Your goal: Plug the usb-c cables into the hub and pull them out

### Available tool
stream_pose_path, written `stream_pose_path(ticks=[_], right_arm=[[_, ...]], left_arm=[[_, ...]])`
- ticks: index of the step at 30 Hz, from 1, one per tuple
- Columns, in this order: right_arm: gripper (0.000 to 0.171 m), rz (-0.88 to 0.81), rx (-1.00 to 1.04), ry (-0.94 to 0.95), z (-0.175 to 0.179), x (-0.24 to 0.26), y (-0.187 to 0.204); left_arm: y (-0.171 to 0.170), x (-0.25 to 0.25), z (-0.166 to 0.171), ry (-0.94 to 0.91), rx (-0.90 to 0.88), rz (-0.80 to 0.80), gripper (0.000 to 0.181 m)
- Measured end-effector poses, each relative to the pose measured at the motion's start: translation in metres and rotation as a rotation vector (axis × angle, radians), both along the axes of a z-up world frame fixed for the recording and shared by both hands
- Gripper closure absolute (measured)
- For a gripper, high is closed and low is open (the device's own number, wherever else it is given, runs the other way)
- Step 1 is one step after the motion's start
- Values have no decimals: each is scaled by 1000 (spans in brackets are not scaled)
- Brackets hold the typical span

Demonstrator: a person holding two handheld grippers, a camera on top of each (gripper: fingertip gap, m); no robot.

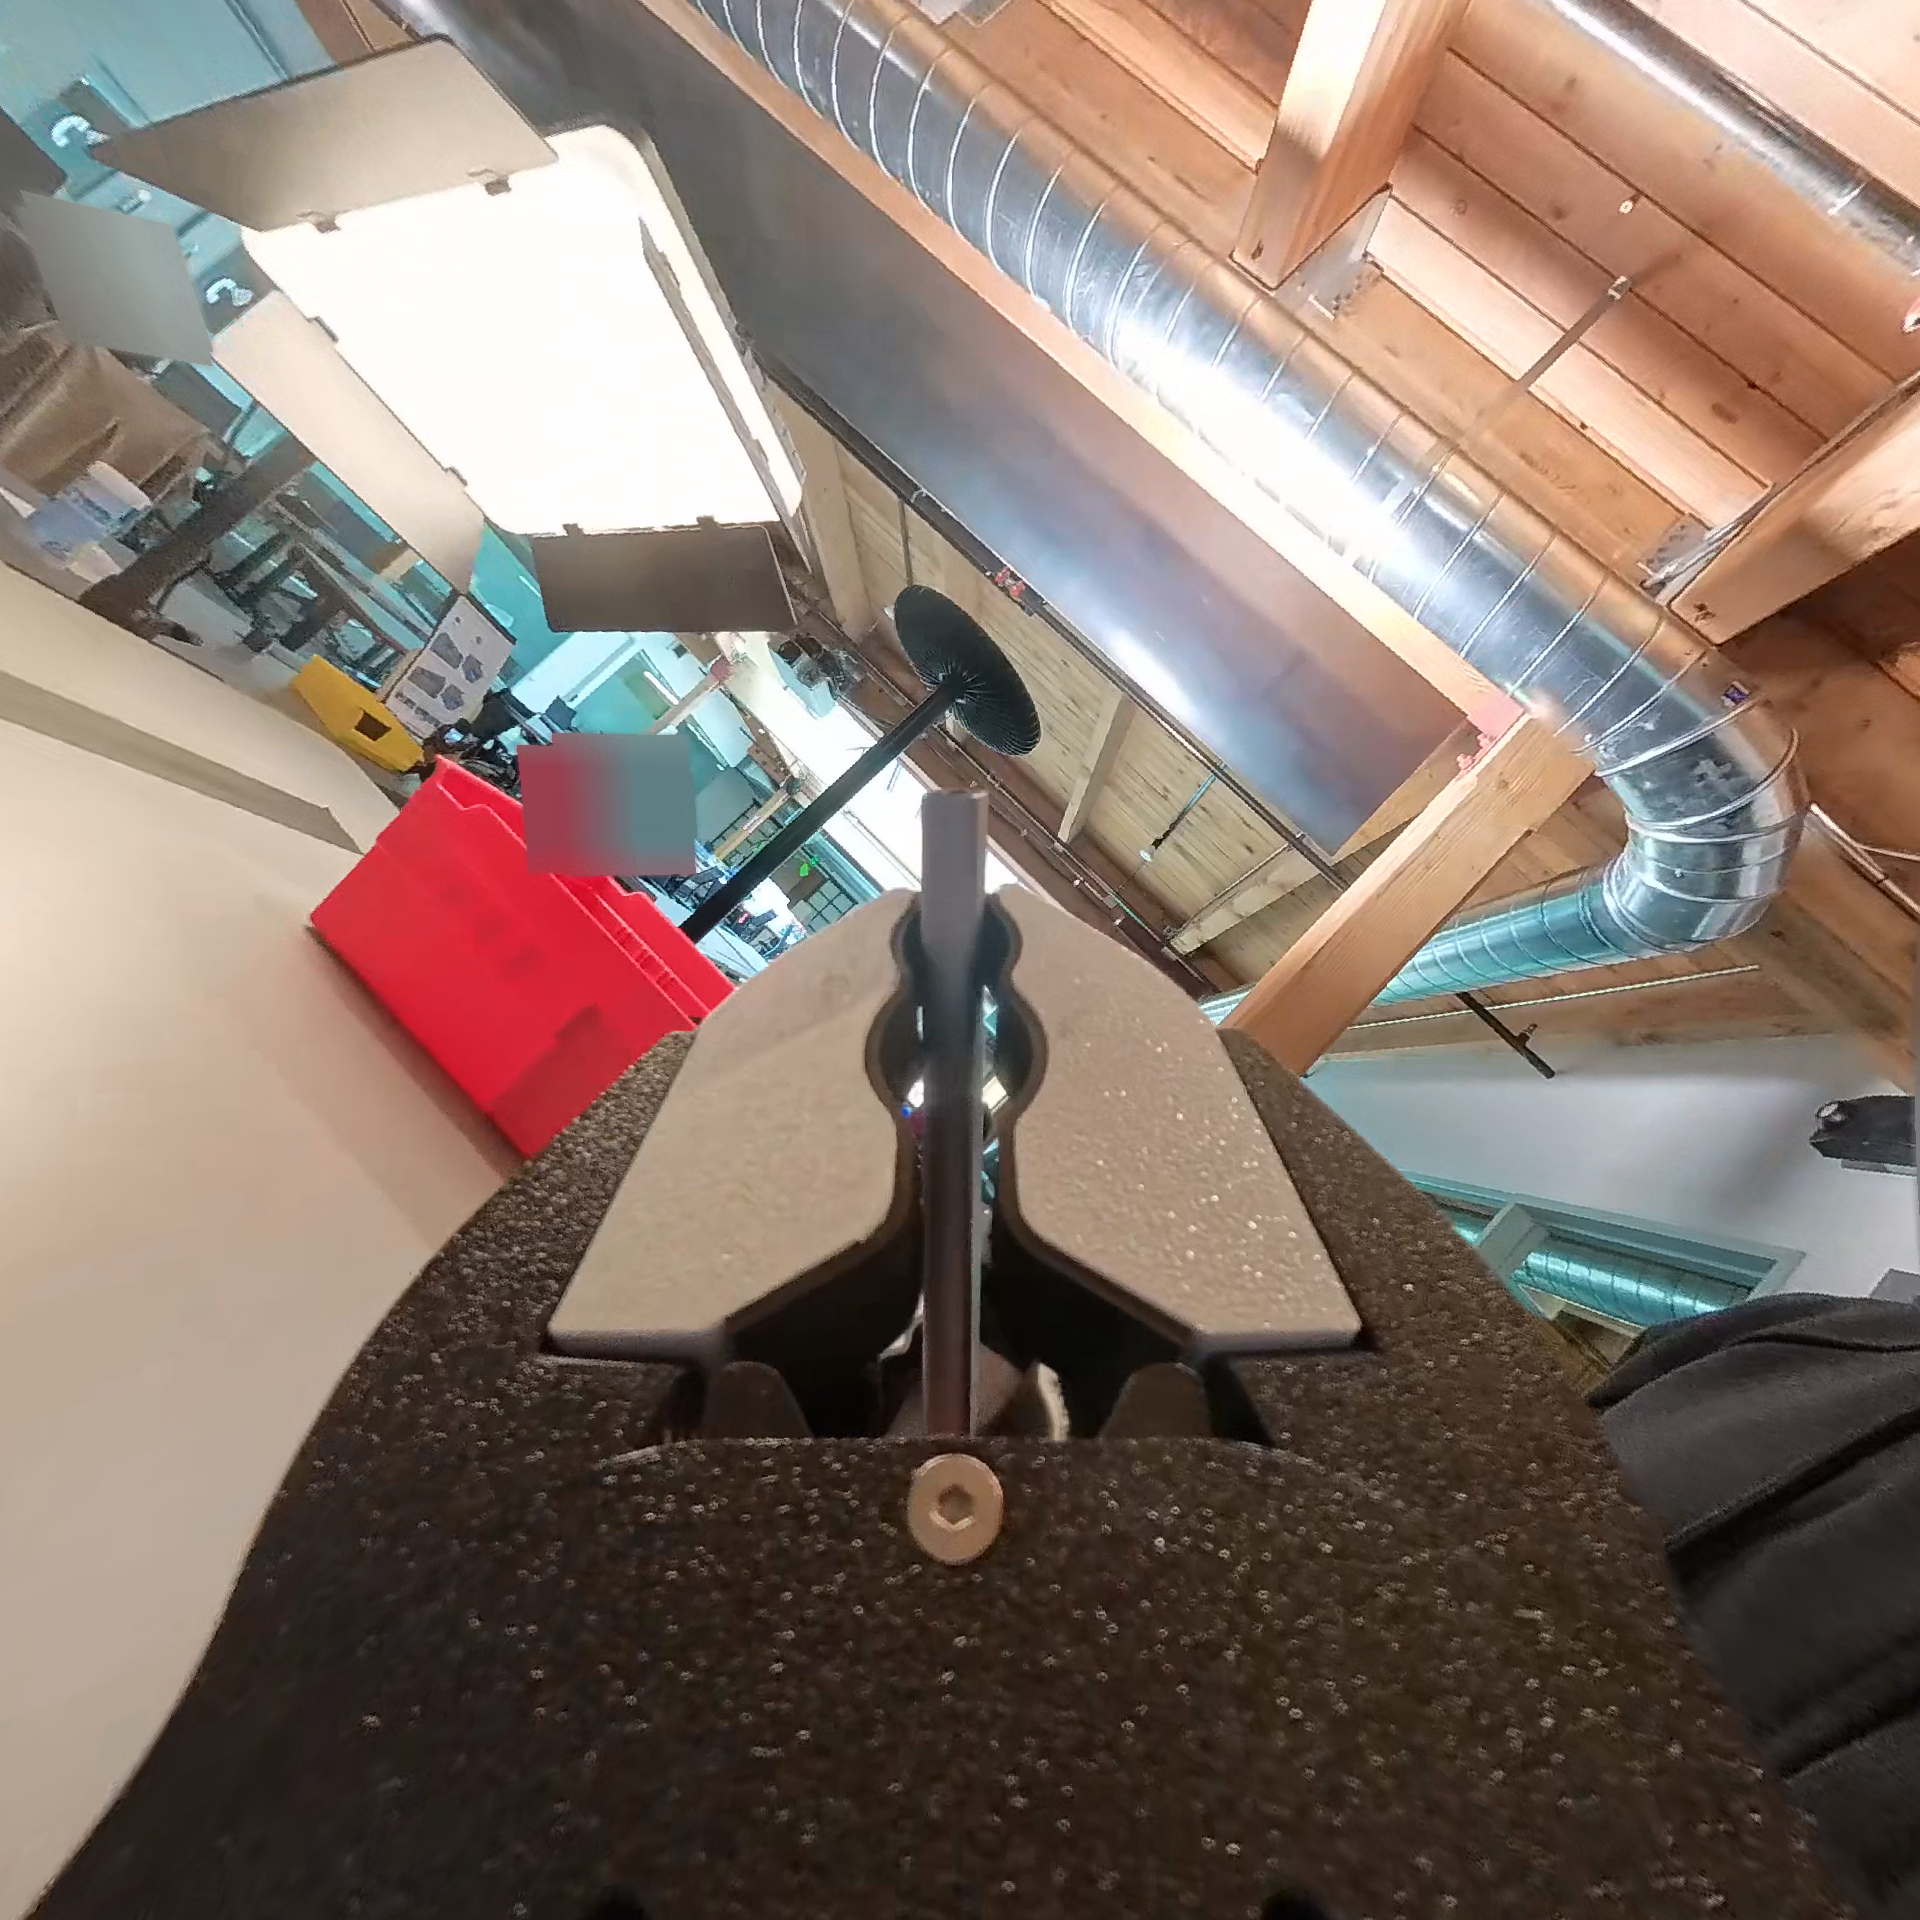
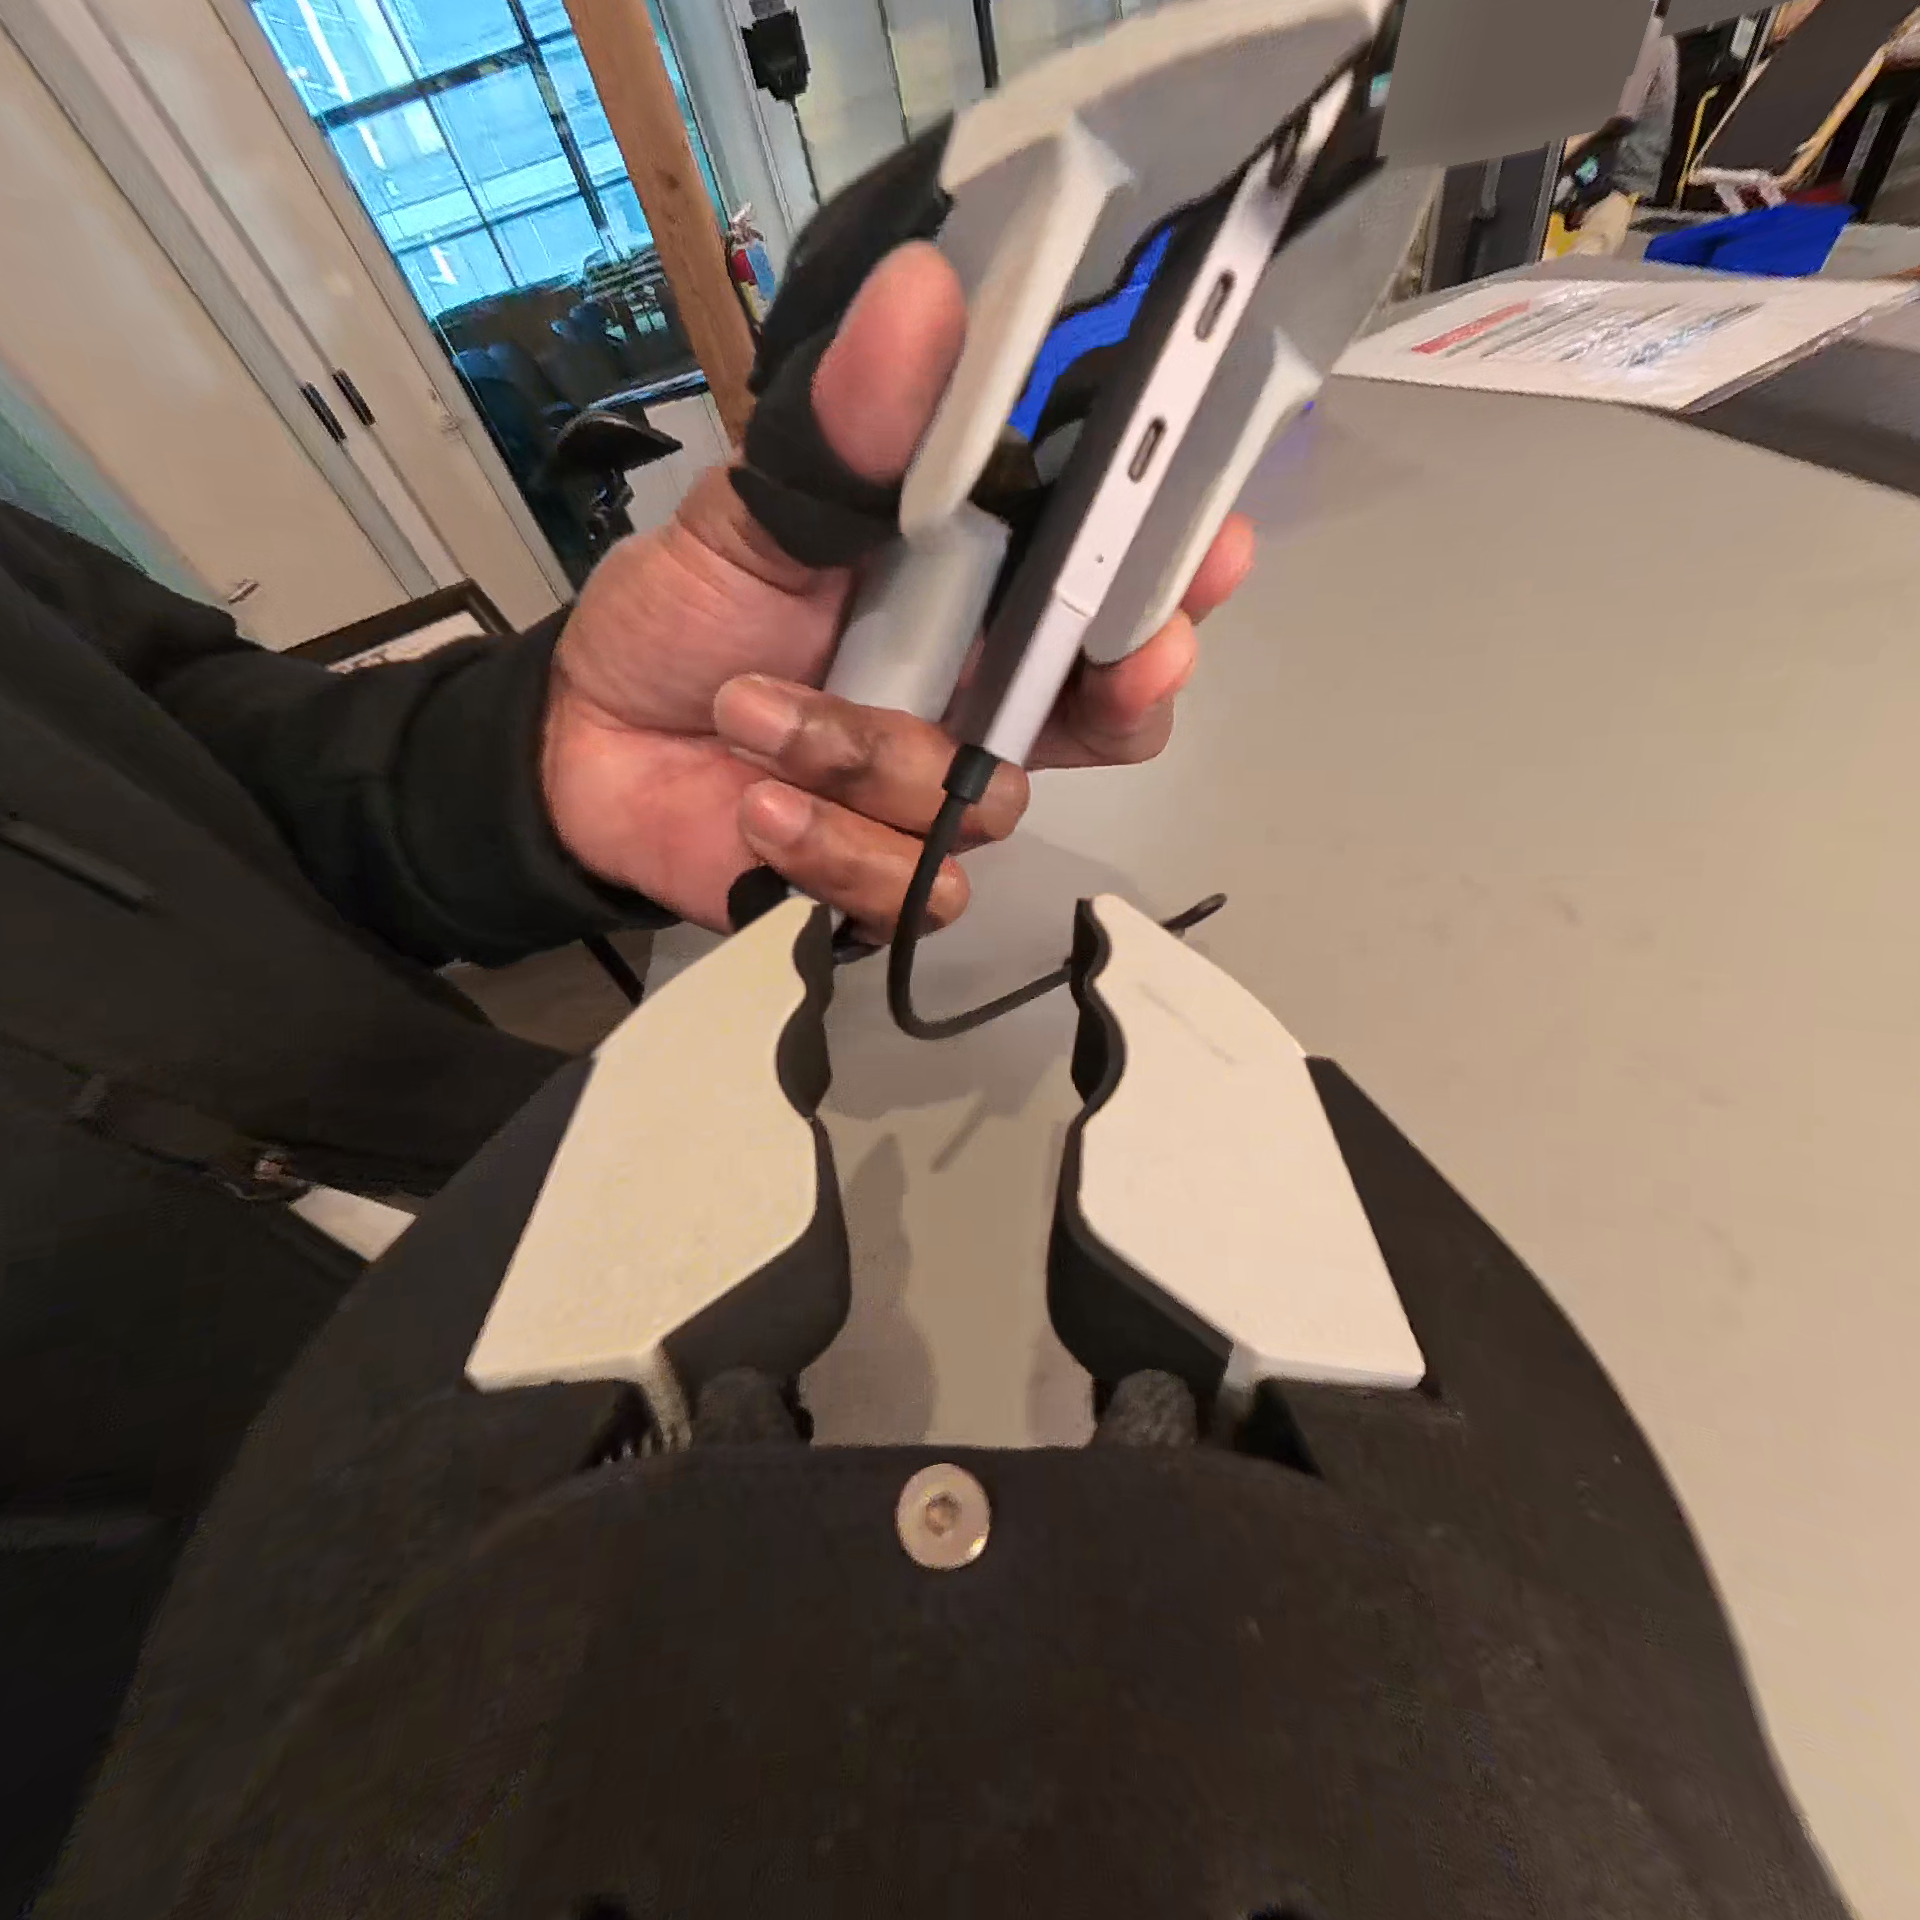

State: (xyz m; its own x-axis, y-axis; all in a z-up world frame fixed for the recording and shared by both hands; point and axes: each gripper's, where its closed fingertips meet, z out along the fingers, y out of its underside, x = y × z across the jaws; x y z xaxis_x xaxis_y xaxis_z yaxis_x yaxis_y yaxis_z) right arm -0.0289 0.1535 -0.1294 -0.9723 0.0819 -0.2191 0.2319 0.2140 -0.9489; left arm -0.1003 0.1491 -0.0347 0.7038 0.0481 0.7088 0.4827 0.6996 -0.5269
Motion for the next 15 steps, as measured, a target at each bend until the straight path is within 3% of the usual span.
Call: stream_pose_path(ticks=[4,8,11,15], right_arm=[[167,11,50,68,-7,4,6],[168,-44,119,151,1,-13,32],[168,-68,122,206,27,-32,63],[168,-100,153,288,66,-60,104]], left_arm=[[7,5,2,12,30,-4,171],[5,6,-2,10,-22,-6,169],[5,10,-11,12,-116,15,153],[12,25,-26,45,-234,19,150]])
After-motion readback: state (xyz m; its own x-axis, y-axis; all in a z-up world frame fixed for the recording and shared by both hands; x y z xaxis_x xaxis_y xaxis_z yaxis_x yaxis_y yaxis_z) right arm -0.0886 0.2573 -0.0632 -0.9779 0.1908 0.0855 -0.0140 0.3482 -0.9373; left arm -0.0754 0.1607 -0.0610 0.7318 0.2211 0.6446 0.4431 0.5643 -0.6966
